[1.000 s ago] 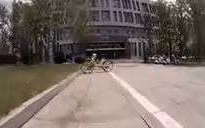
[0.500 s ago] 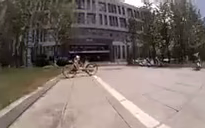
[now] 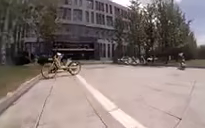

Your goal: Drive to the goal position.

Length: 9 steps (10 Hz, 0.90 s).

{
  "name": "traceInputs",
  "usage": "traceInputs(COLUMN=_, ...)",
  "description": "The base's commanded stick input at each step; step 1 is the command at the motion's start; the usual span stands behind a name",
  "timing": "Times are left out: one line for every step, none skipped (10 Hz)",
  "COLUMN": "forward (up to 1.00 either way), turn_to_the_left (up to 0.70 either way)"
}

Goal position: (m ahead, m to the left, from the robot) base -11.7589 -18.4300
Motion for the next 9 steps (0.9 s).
traceInputs(forward=0.70, turn_to_the_left=-0.31)
traceInputs(forward=0.70, turn_to_the_left=-0.31)
traceInputs(forward=0.70, turn_to_the_left=-0.31)
traceInputs(forward=0.70, turn_to_the_left=-0.31)
traceInputs(forward=0.70, turn_to_the_left=-0.31)
traceInputs(forward=0.70, turn_to_the_left=-0.31)
traceInputs(forward=0.70, turn_to_the_left=-0.31)
traceInputs(forward=0.70, turn_to_the_left=-0.31)
traceInputs(forward=0.70, turn_to_the_left=-0.31)
